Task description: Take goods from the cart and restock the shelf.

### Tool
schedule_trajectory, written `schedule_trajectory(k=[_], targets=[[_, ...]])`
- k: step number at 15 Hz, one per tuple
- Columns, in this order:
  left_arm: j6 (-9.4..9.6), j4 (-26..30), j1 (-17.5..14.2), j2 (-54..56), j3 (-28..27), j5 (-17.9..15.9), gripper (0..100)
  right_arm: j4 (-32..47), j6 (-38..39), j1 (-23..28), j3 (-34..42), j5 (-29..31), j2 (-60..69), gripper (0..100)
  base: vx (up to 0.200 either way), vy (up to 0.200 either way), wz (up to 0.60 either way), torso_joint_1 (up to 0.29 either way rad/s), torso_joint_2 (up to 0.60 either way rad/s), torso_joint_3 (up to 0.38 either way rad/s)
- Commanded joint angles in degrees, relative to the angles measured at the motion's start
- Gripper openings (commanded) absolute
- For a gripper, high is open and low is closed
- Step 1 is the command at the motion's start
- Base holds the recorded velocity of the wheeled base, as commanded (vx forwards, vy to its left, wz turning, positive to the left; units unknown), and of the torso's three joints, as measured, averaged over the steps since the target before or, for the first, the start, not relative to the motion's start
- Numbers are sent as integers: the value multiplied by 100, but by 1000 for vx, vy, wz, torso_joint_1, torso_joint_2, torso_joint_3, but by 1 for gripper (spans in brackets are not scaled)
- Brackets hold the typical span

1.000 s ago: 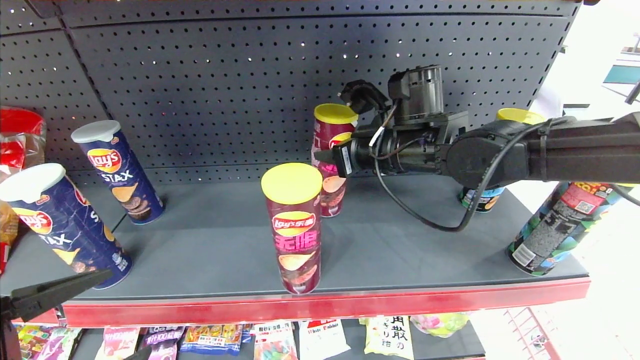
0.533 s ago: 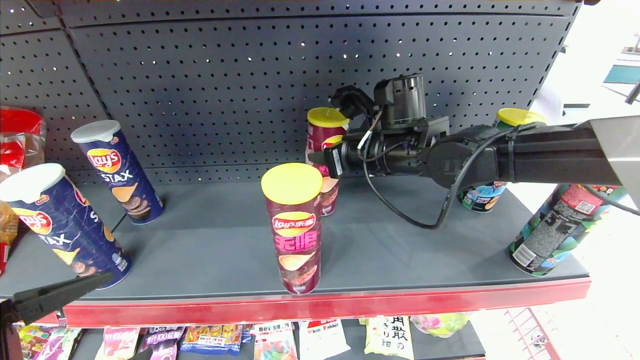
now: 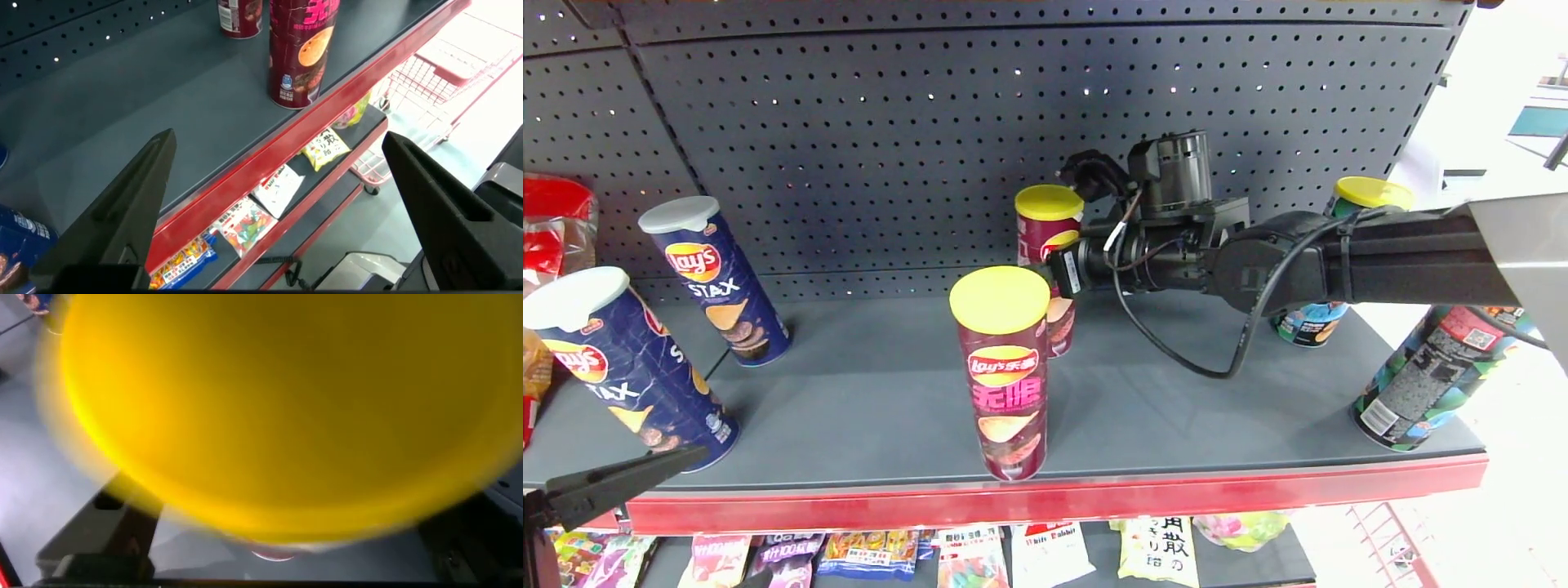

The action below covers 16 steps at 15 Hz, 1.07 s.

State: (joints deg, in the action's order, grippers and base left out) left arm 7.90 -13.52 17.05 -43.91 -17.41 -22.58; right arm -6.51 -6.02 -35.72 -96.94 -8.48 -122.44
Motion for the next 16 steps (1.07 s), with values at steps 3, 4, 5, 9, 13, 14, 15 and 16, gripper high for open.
schedule_trajectory(k=[3,4,5,9,13,14,15,16], targets=[[1,-2,0,-21,1,-1,100,-8,13,3,606,101,528,100,0,0,0,0,0,0],[1,7,0,-21,9,-1,100,-8,22,12,852,145,704,100,0,0,0,0,0,0],[1,7,0,-39,53,-1,100,-17,40,21,1195,180,968,100,0,0,0,0,0,0],[1,7,0,-144,115,-1,100,-17,312,83,2417,602,1847,100,0,0,0,0,0,0],[1,-2,0,-373,150,289,100,-17,541,91,3840,963,3033,100,0,0,0,0,0,0],[1,-10,0,-487,141,307,100,-17,541,83,4192,1033,3464,100,0,0,0,0,0,0],[1,-10,0,-619,132,359,100,-26,549,56,4579,1042,3983,100,0,0,0,0,0,0],[1,-19,0,-742,132,412,100,-17,541,30,4860,1042,4369,100,0,0,0,0,0,0]])
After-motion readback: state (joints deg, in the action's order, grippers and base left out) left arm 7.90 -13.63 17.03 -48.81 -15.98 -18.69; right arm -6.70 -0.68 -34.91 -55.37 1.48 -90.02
